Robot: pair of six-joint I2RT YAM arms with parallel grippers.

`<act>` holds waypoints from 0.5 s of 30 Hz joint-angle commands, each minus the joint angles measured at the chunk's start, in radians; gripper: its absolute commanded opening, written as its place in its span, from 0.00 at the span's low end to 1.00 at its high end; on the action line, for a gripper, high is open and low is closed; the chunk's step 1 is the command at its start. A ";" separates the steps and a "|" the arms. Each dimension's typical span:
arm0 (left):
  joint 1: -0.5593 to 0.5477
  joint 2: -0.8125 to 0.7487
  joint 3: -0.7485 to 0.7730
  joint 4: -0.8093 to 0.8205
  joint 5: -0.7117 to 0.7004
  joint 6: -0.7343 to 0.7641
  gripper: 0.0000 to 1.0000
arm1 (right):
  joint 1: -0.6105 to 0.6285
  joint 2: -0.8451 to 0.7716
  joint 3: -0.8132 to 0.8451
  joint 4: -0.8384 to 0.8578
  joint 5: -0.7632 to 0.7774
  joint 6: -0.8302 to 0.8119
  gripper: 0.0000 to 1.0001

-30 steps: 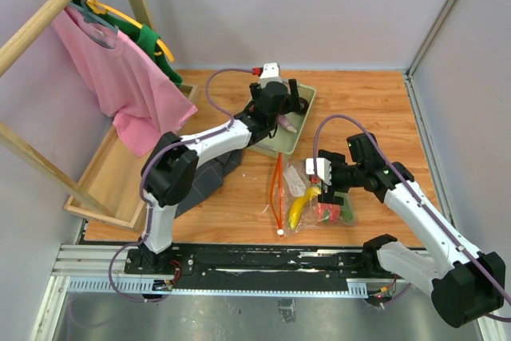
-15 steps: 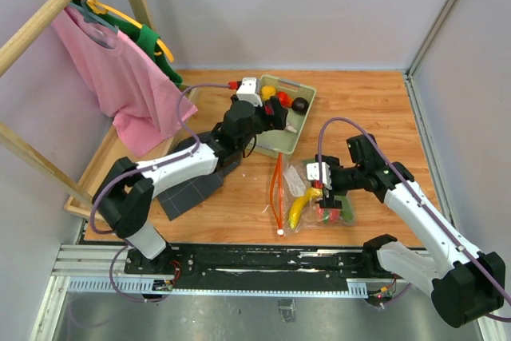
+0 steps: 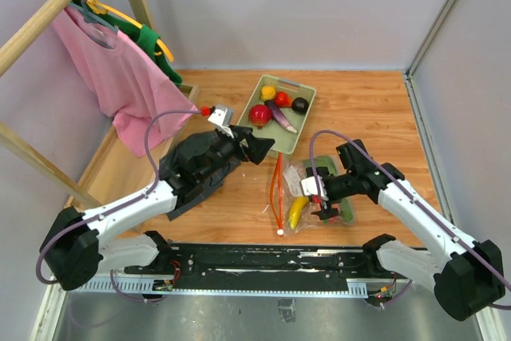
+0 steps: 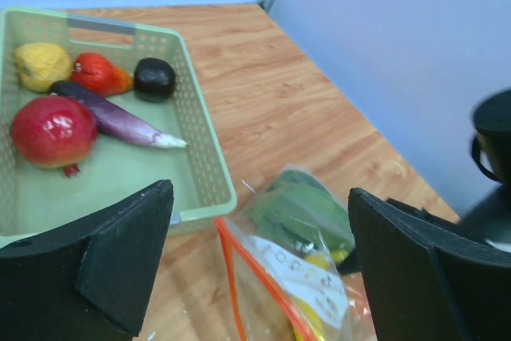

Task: Open the zip-top bag and remove the fake food
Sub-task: Pick up the fake fruit from the zipper food storage bag.

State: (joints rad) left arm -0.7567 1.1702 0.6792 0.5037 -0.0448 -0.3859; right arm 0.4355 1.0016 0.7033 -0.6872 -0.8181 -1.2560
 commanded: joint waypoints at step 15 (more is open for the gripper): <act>-0.006 -0.352 -0.392 -0.022 0.245 -0.206 0.39 | 0.119 0.143 -0.002 0.057 0.150 0.023 0.66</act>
State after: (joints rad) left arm -0.7570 0.8154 0.3351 0.4145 0.1051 -0.5247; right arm 0.5316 1.1309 0.7033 -0.6510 -0.7067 -1.2533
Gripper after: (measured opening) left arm 0.393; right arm 0.671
